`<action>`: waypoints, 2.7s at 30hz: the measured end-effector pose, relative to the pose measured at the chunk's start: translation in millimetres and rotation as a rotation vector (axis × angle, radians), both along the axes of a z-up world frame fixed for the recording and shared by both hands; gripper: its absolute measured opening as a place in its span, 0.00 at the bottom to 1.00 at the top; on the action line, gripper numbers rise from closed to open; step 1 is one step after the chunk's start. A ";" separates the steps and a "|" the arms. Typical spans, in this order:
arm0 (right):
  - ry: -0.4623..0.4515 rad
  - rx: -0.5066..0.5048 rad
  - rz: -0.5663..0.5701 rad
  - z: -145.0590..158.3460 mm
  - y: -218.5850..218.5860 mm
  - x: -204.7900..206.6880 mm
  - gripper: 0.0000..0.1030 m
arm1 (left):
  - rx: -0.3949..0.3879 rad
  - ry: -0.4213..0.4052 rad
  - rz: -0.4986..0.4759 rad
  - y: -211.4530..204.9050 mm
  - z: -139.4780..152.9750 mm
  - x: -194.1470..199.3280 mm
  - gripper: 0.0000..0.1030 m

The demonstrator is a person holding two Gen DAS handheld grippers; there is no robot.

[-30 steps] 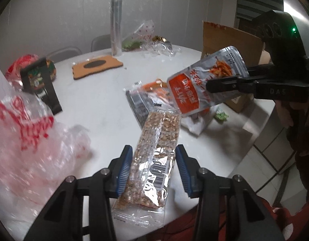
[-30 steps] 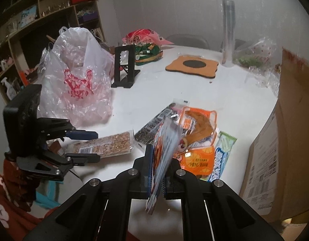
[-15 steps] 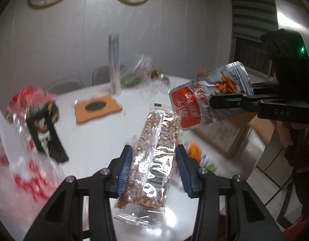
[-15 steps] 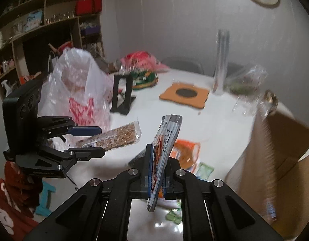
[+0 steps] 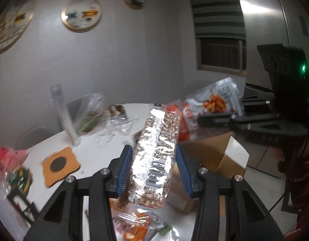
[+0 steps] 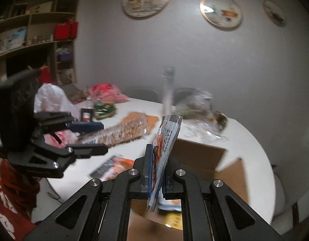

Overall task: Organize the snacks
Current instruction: 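Carry the nut bar and red pouch over the box with both grippers, then open both grippers to drop the nut bar and pouch into the box, then move both grippers back over the remaining snacks on the table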

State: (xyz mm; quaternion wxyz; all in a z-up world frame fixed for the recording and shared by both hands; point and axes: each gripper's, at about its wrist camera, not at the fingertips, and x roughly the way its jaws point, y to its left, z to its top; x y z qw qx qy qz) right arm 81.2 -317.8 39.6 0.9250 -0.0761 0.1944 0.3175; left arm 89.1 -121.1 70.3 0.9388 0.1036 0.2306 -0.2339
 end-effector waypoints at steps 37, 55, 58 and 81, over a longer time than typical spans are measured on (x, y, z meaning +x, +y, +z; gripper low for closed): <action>0.124 -0.157 -0.081 -53.9 -27.2 46.6 0.26 | 0.233 0.191 -0.088 -96.7 -35.4 83.6 0.41; 0.108 -0.151 -0.064 -45.7 -27.1 39.0 0.34 | 0.186 0.144 -0.024 -79.1 -18.5 76.3 0.72; 0.085 -0.164 -0.079 -38.6 -22.9 35.7 0.37 | 0.148 0.109 0.045 -53.7 -7.8 66.5 0.81; 0.097 -0.187 0.237 -40.6 163.4 -22.2 0.46 | -0.036 0.154 0.456 164.6 -67.2 7.0 0.99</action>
